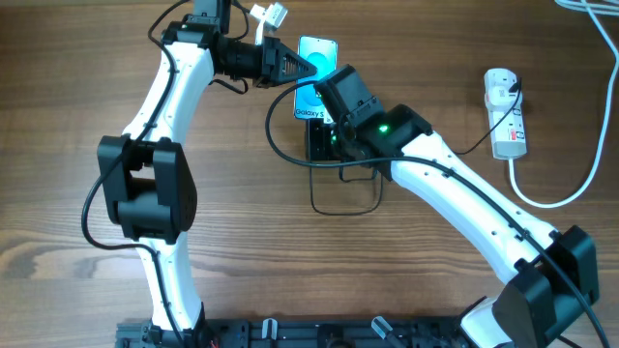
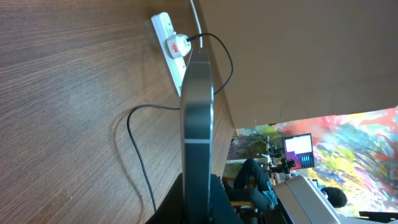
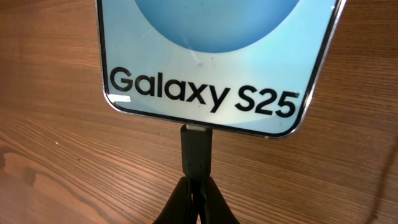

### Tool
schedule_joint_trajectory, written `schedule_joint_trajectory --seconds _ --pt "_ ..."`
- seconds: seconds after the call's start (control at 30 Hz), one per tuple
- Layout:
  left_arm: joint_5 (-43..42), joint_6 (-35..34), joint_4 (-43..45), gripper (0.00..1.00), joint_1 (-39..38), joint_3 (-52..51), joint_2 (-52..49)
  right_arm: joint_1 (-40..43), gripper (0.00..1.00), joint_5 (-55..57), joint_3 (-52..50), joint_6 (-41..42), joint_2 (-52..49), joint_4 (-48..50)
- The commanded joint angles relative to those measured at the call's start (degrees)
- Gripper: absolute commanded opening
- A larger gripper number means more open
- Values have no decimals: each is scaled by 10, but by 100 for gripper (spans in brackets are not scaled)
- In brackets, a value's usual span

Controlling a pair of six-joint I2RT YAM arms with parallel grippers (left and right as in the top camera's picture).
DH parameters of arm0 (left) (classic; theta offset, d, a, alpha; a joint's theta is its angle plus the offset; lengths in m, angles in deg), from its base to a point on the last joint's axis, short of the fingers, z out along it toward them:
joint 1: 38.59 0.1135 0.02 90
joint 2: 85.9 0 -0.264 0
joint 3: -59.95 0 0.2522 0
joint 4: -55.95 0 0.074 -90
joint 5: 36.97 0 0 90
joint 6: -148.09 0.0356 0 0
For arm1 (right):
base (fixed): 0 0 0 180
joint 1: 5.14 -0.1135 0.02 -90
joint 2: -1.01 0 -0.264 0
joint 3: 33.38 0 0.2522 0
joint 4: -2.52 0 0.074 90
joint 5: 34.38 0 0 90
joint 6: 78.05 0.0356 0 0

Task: Plug charger to phone and switch on socket
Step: 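Hold the phone in the left gripper and plug seated with the right, then lower the plugged-in phone flat onto the table with both grippers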

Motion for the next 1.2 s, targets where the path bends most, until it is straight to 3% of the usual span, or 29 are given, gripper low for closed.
schedule_joint_trajectory --seconds 0.0,0.6,0.7,0.93,0.97,1.03,1.17 --pt "-28 11 -14 4 -6 2 25 18 4 80 33 -5 -7 22" --pt "-28 11 -14 4 -6 2 25 35 5 79 54 -18 -7 23" --pt "-25 11 -14 4 -6 2 25 35 55 72 54 -18 -7 15" --pt "169 -41 -29 4 -6 -3 23 35 73 -35 54 -64 -7 -50" --pt "205 -52 -29 4 -6 -12 23 37 97 -36 54 -57 -7 -78" --pt "270 -71 -27 4 -6 -44 23 47 100 -35 54 -32 -7 -116" --pt "268 -102 15 4 -14 -132 22 87 100 -34 54 -32 -7 -156"
